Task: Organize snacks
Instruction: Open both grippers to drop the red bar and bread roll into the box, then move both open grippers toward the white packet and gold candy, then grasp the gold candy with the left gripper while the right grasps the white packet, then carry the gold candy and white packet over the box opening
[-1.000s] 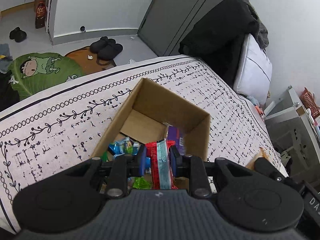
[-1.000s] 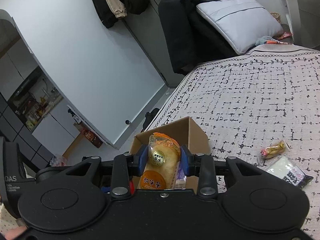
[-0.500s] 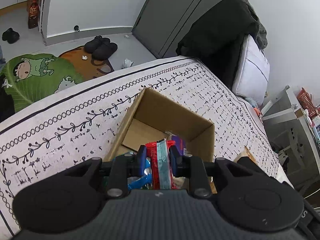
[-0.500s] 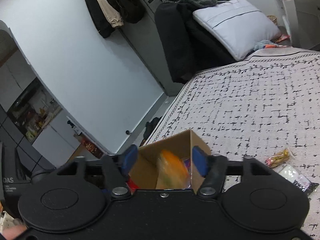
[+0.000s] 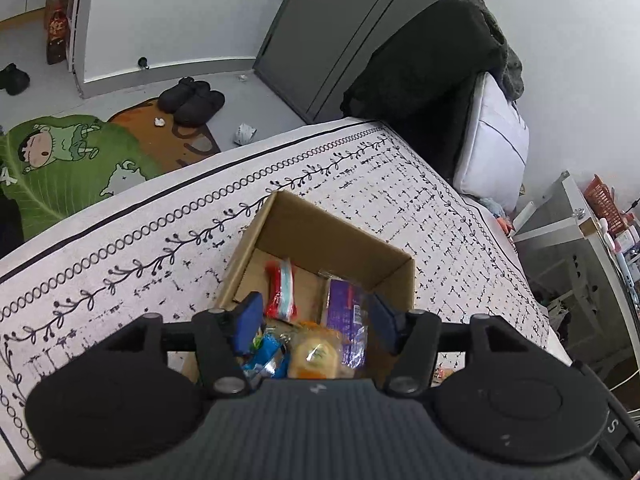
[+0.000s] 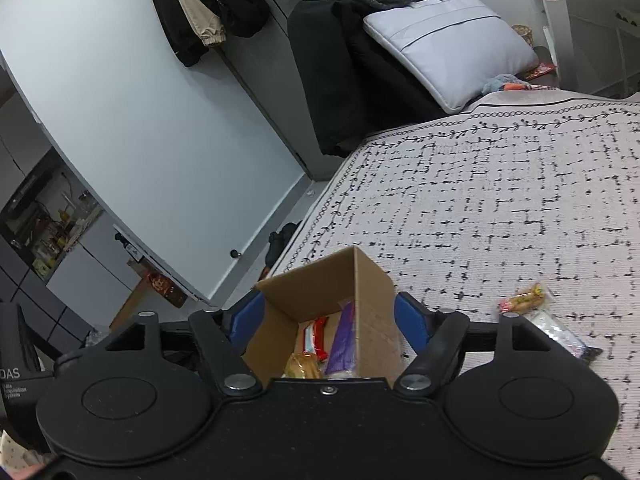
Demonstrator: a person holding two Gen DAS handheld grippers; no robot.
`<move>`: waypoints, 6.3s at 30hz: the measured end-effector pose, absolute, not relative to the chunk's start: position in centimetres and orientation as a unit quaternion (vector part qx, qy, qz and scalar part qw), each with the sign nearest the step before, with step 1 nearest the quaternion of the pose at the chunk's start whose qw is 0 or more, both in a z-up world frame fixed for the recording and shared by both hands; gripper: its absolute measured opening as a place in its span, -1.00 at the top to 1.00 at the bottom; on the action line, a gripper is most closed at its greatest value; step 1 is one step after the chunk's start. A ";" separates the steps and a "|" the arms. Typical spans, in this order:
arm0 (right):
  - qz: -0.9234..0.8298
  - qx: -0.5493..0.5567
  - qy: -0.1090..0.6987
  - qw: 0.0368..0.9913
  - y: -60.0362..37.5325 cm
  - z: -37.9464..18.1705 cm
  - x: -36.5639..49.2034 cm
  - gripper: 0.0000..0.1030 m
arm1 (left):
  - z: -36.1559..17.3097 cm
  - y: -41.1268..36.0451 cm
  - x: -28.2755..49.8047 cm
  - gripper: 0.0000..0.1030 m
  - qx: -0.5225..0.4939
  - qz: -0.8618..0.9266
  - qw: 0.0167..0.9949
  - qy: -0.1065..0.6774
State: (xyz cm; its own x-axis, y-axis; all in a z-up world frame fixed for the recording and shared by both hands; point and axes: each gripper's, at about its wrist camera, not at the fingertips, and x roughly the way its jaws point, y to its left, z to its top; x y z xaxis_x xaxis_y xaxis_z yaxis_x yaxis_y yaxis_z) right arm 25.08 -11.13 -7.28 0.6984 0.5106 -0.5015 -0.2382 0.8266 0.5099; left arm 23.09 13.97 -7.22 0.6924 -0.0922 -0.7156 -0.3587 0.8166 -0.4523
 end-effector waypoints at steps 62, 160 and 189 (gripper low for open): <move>0.033 0.433 0.438 0.787 -29.8 -13.5 25.4 -0.56 | -5.0 -4.0 23.6 -0.99 -0.182 0.042 0.878 0.441; 0.118 0.409 0.372 0.825 -23.9 -11.5 27.6 0.93 | -9.2 -5.4 30.8 0.21 -0.143 0.000 0.891 0.431; 0.249 0.326 0.354 0.840 -13.8 -8.6 26.5 0.93 | -4.9 7.4 26.1 0.20 -0.184 0.065 0.899 0.392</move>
State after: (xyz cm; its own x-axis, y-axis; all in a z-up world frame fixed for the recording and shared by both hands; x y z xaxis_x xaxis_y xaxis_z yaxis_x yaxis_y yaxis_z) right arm 26.53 -13.75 -8.60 0.6253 0.6499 -0.4321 -0.1880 0.6628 0.7248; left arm 26.15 7.37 -4.93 0.6838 -0.0277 -0.7292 -0.2618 0.9235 -0.2805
